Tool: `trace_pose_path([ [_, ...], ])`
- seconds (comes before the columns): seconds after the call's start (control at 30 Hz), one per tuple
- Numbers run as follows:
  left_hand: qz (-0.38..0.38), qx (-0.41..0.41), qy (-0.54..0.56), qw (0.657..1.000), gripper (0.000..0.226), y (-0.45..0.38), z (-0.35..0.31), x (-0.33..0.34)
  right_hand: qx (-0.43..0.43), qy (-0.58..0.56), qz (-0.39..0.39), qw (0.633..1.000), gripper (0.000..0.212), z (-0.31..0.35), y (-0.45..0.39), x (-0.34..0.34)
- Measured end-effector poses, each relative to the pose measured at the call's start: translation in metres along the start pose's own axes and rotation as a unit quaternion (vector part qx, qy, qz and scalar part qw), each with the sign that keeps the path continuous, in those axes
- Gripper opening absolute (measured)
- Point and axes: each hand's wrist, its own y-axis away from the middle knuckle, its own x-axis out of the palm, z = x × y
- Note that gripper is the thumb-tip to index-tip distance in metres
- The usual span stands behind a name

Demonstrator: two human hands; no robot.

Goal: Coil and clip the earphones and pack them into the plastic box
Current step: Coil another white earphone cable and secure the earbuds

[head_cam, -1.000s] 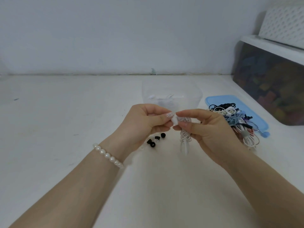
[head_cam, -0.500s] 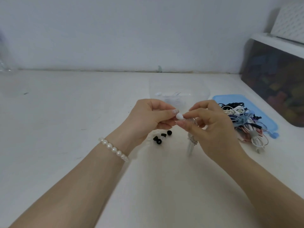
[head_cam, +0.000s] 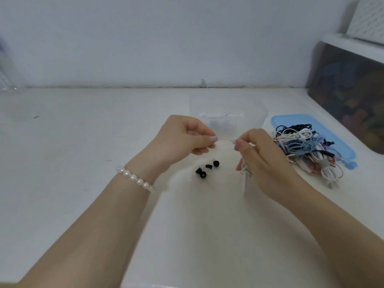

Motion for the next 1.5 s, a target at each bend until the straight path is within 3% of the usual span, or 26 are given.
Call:
trace_pose_path([
  [0.1,-0.005,-0.023,-0.2,0.98,0.015,-0.003,0.005,-0.02,0.08,-0.097,-0.009,0.992,0.024,0.0,-0.005,-0.007],
  [0.17,0.031,-0.065,-0.26,0.963,0.017,-0.003,0.008,-0.026,0.131,-0.18,-0.014,0.975,0.025,0.001,-0.007,-0.012],
  [0.33,0.1,-0.086,-0.29,0.948,0.015,-0.004,0.011,-0.024,0.162,-0.216,-0.025,0.963,0.026,0.002,-0.008,-0.016],
  [0.57,0.116,-0.087,-0.297,0.944,0.011,-0.007,0.018,-0.018,0.162,-0.212,-0.021,0.964,0.025,0.003,-0.008,-0.015],
  [0.67,0.086,-0.075,-0.252,0.961,0.01,-0.007,0.016,-0.021,0.161,-0.222,-0.015,0.962,0.025,0.003,-0.007,-0.016],
  [0.77,0.03,-0.027,-0.108,0.993,0.008,-0.005,0.008,-0.02,0.167,-0.255,0.002,0.952,0.024,0.004,-0.007,-0.018],
  [0.87,0.046,0.018,0.035,0.998,0.011,0.002,-0.001,-0.004,0.164,-0.289,0.02,0.943,0.025,0.004,-0.006,-0.018],
  [0.97,0.069,0.025,0.098,0.993,0.025,0.008,-0.001,0.016,0.15,-0.298,0.04,0.942,0.026,0.004,-0.005,-0.018],
  [1.23,0.017,0.023,0.1,0.995,0.028,0.008,0.002,0.032,0.114,-0.255,0.054,0.959,0.031,0.009,-0.003,-0.018],
  [1.5,0.027,0.04,0.133,0.99,0.022,0.009,0.002,0.03,0.102,-0.237,0.042,0.965,0.027,0.01,-0.003,-0.017],
])
